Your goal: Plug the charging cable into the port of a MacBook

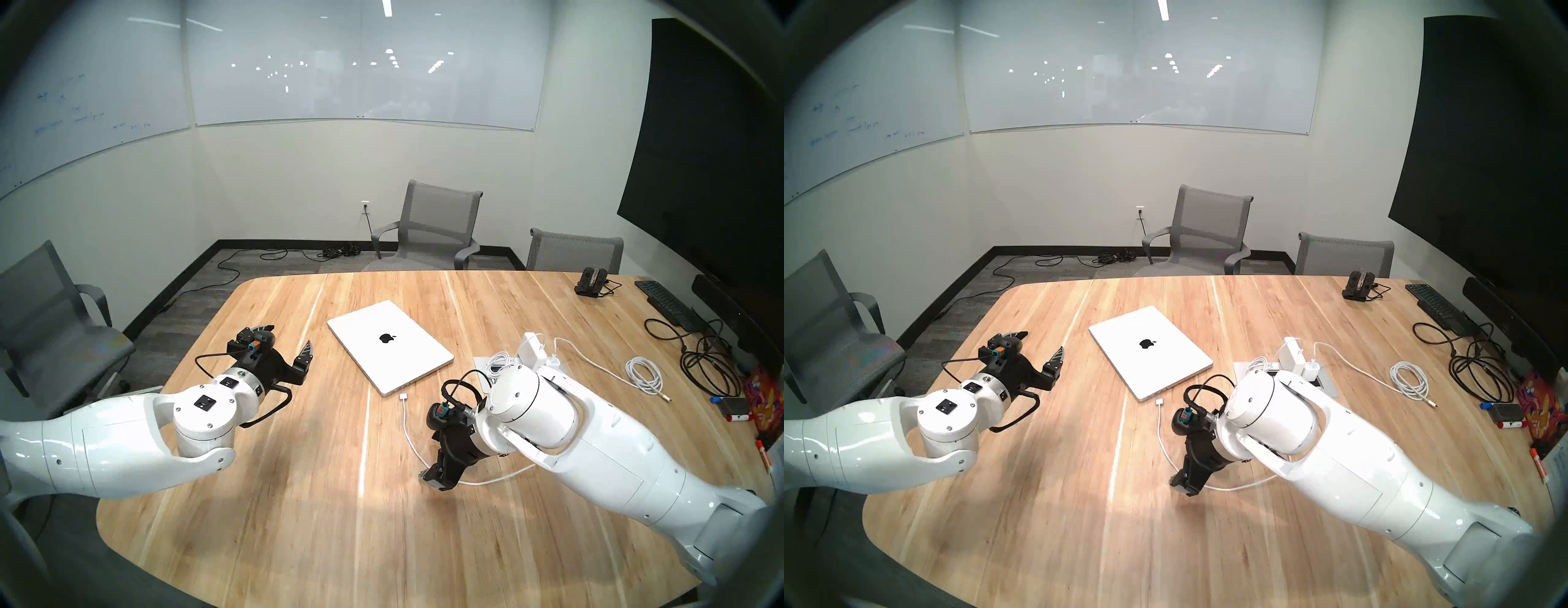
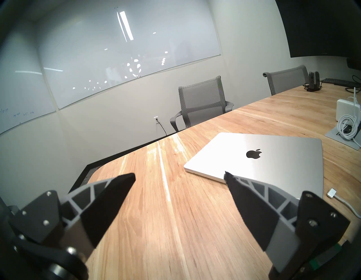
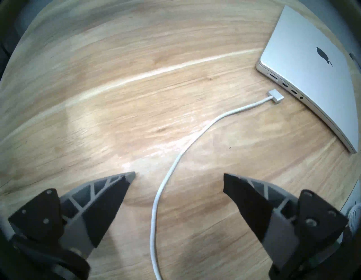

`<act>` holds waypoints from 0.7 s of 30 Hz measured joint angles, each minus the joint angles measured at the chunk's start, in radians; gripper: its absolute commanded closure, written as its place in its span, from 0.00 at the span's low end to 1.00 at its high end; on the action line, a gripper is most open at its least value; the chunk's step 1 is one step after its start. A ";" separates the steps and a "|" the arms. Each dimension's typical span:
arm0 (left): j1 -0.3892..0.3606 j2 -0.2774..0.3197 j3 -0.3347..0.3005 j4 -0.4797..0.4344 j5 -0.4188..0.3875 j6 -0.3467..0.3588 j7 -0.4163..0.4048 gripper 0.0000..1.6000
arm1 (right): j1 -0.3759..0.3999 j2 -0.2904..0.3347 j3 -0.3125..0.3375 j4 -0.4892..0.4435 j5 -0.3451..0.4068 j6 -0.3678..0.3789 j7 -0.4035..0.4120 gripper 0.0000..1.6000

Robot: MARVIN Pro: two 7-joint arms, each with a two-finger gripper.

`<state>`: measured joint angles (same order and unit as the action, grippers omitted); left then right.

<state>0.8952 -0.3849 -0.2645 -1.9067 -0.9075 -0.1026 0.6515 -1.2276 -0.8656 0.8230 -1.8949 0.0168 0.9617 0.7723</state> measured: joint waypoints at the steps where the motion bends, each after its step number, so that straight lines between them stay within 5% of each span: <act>1: 0.000 0.000 0.000 0.000 0.000 0.000 0.000 0.00 | -0.005 -0.005 0.004 0.002 0.002 0.000 -0.008 0.00; 15: 0.000 0.000 0.000 0.000 0.000 0.000 0.000 0.00 | -0.064 -0.070 0.052 0.017 0.026 0.000 -0.117 0.00; 17: 0.000 0.000 0.000 0.000 0.000 0.000 0.000 0.00 | -0.069 -0.075 0.057 0.018 0.032 0.000 -0.122 0.03; 21: 0.000 0.000 0.000 0.000 0.000 0.000 0.000 0.00 | -0.077 -0.080 0.066 0.018 0.046 0.000 -0.129 0.25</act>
<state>0.8952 -0.3849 -0.2645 -1.9067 -0.9075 -0.1026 0.6515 -1.3046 -0.9454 0.8886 -1.8766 0.0629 0.9620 0.6434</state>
